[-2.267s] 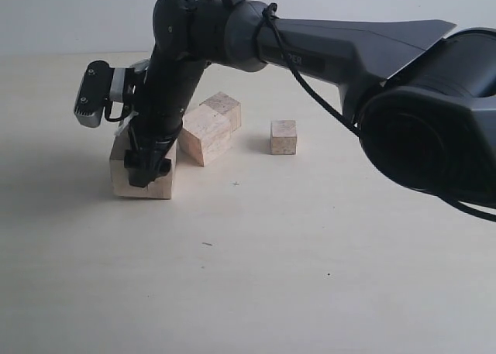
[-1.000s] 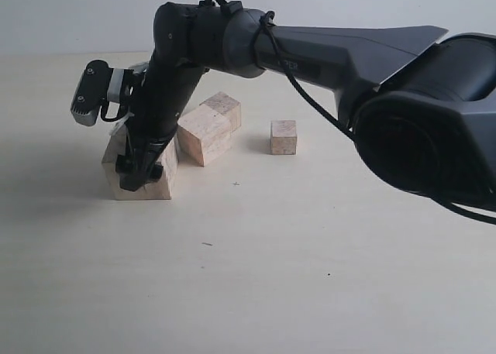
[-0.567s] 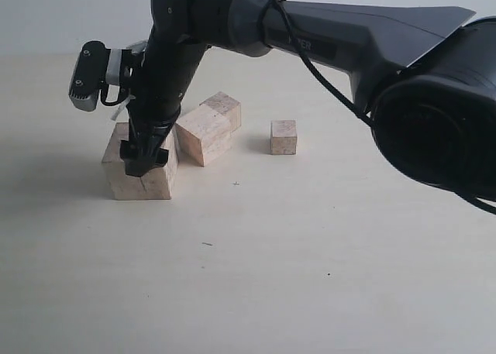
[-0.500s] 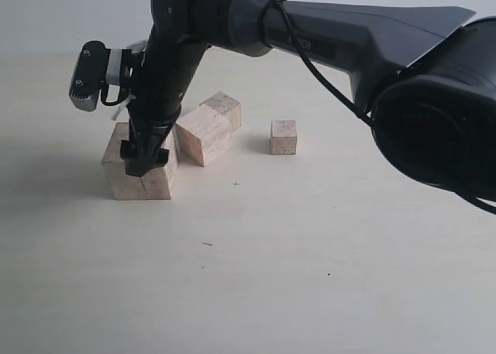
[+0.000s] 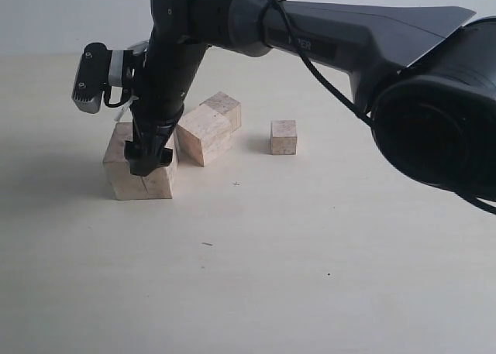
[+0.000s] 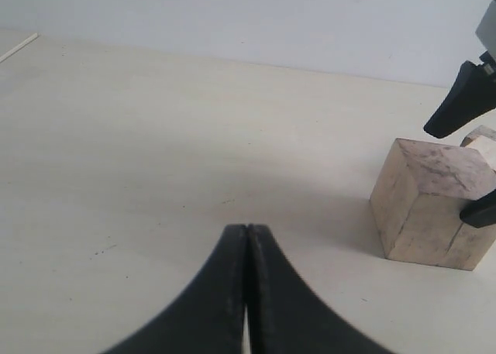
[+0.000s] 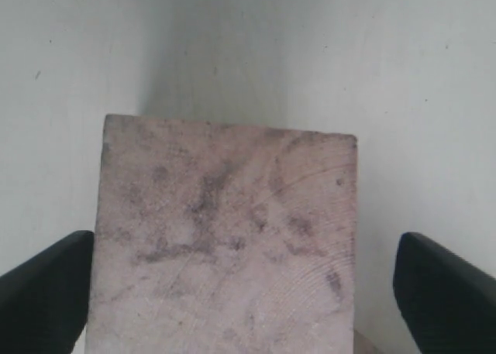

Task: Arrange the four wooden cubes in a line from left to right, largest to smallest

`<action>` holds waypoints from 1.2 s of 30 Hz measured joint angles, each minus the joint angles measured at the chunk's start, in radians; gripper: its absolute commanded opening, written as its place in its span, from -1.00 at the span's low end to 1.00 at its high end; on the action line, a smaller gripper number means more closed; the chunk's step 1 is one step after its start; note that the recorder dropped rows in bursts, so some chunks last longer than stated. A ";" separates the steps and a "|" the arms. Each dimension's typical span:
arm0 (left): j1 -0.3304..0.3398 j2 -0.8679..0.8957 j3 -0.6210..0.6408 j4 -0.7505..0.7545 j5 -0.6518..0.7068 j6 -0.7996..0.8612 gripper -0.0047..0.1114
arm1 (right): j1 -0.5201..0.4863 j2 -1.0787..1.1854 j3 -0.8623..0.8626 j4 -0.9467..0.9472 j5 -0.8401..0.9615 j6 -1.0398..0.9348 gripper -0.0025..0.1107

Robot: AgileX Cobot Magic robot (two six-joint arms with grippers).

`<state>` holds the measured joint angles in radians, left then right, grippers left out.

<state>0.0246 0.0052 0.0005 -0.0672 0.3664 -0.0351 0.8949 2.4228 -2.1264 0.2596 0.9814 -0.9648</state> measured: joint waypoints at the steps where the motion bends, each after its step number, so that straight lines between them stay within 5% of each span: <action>1: 0.000 0.000 0.000 0.000 0.000 0.000 -0.92 | 0.000 0.000 0.000 0.000 0.000 0.000 0.75; 27: 0.000 0.000 0.000 0.000 0.000 0.000 -0.92 | 0.000 -0.041 0.000 0.003 0.015 0.002 0.75; 36: 0.000 0.000 0.000 0.000 0.000 0.000 -0.92 | -0.025 -0.196 0.000 -0.075 0.021 0.270 0.66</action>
<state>0.0246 0.0052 0.0005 -0.0672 0.3664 -0.0351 0.8695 2.2270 -2.1264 0.1846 1.0020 -0.6943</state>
